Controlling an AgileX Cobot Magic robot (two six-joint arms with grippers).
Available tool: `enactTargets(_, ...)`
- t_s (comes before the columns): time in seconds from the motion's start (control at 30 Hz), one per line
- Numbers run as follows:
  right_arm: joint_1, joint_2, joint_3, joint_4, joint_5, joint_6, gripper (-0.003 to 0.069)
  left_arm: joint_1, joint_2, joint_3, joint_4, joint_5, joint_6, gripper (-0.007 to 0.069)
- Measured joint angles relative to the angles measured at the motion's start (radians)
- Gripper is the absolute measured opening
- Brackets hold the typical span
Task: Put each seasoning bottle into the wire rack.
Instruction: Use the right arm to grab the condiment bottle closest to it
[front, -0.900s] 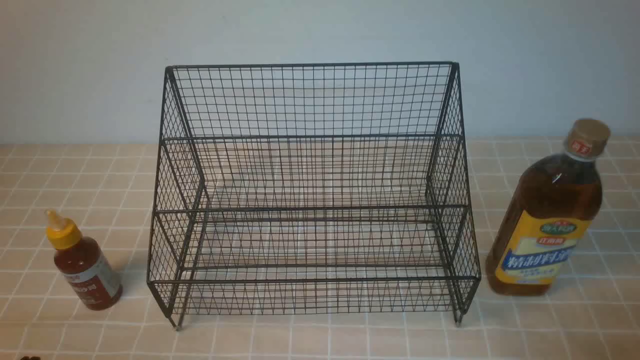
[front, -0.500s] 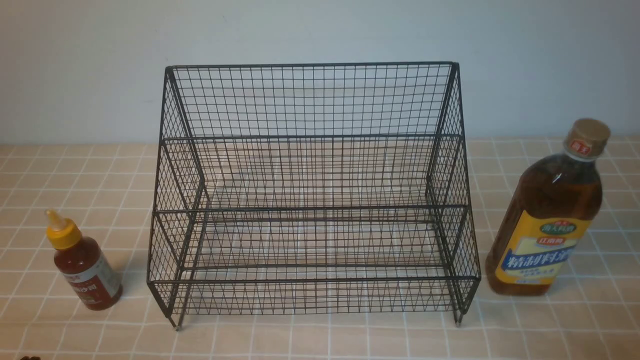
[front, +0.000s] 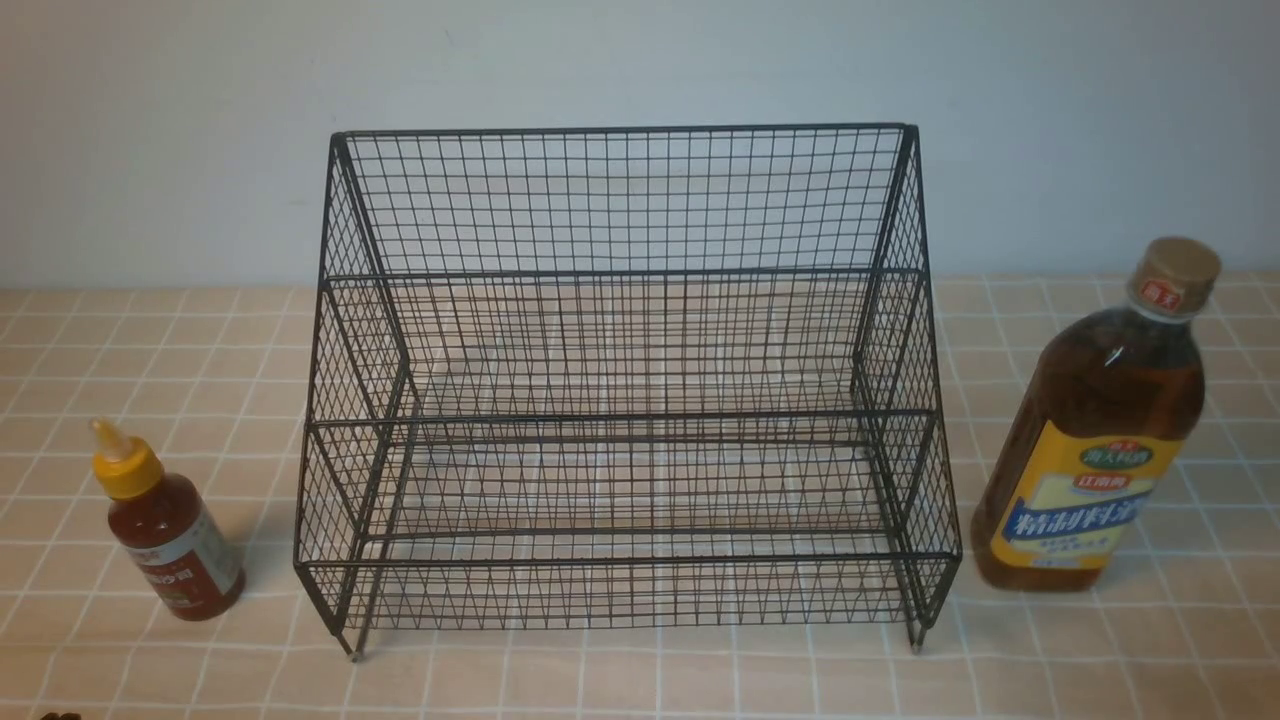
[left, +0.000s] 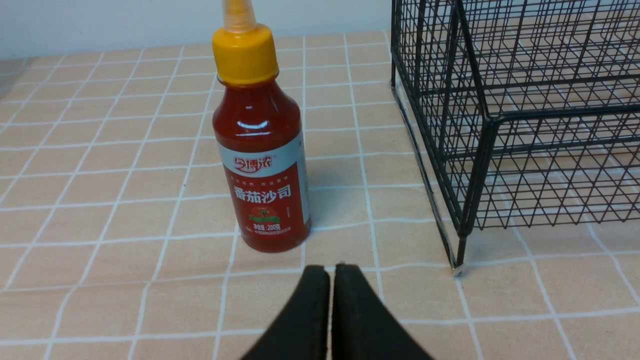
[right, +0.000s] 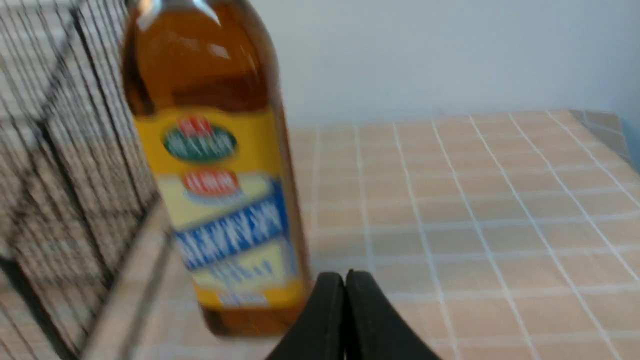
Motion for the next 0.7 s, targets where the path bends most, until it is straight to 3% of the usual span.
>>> enactTargets(0.2, 0.0, 0.0, 0.0, 0.115, -0.337, 0.052, -0.0013, 0.0, 0.0, 0.0, 0.0, 0.0, 0.0, -0.0007)
enactTargets(0.7, 0.0, 0.024, -0.033, 0.109, -0.558, 0.113, -0.001, 0.0, 0.0, 0.0, 0.0, 0.0, 0.0, -0.0007)
